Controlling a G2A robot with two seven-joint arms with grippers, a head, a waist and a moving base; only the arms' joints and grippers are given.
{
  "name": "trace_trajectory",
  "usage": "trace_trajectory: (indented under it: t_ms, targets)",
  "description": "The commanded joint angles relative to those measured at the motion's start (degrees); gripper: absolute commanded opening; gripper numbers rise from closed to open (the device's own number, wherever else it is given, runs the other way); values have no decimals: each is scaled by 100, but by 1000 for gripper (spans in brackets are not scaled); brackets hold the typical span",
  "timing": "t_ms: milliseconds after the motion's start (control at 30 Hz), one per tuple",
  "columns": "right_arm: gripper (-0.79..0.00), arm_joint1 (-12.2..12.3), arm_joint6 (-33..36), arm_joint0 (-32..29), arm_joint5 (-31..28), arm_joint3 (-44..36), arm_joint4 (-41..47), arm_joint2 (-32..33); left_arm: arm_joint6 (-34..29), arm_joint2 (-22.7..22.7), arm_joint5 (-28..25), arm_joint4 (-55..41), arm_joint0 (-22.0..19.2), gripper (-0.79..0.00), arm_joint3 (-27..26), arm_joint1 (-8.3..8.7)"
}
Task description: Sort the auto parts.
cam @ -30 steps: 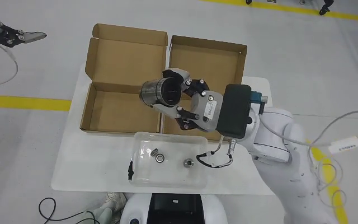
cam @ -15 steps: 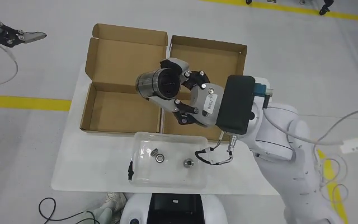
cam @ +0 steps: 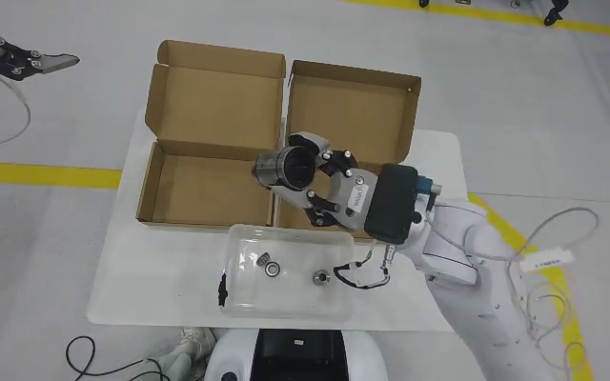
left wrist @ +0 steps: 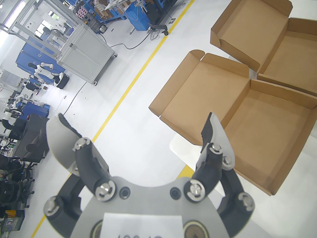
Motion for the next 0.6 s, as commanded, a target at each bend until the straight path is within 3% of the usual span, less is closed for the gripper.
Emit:
trace_trajectory:
  t_ms: [0,300,567]
  targets:
    - [-785,13,189,-107,182,-22,-409,-37,0,0,0,0,0,0,0,0]
    - [-785,17,1006,-462,1220,102,-1563,-284,0,0,0,0,0,0,0,0]
    - [-785,-46,1167,-345,1687,861,-1583,-460,0,0,0,0,0,0,0,0]
